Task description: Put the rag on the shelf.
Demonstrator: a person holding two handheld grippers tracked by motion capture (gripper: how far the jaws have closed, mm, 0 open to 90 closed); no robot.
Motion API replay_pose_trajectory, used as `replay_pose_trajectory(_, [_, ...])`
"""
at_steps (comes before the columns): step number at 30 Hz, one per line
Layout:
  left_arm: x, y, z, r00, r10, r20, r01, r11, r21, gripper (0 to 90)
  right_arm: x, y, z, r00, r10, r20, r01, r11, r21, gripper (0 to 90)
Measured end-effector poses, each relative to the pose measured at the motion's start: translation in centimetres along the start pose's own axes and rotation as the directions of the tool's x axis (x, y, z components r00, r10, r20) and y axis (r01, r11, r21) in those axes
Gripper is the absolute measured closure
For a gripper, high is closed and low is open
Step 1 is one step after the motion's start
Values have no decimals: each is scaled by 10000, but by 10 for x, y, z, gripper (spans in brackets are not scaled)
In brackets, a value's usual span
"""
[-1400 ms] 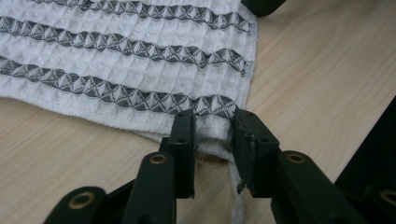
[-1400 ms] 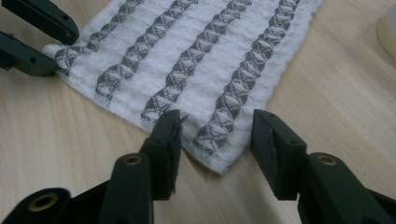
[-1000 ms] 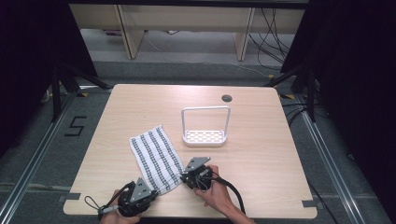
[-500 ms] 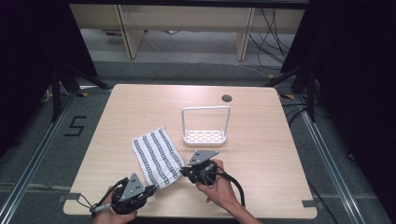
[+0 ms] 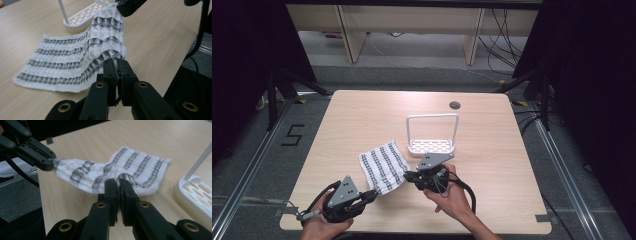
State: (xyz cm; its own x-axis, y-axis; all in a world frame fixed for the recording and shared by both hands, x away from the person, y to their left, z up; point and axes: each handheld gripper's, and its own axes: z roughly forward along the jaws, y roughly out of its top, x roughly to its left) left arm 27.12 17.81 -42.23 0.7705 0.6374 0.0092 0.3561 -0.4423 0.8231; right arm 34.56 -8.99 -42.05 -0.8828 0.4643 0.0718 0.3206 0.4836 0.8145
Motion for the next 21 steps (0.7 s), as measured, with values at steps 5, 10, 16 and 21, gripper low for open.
replay_pose_trajectory(5, [5, 32, -16, 9967, -223, 774, 251, 9991, -354, 855, 2, 20, -29, 9992, 267, -286, -282, 9982, -525, 864])
replay_pose_trajectory(10, [9, 57, -25, 9940, -258, 1062, 314, 9982, -515, 855, 3, 42, -56, 9999, -140, 51, 144, 9954, -949, 864])
replay_pose_trajectory(16, [13, 96, -35, 9938, 76, 1108, 1, 9976, -696, 855, 2, 61, -81, 9991, -220, 359, 255, 9944, -1023, 864])
replay_pose_trajectory(21, [13, 118, -32, 9919, 237, 1246, -125, 9959, -897, 855, -5, 71, -100, 9977, -174, 662, 249, 9932, -1140, 865])
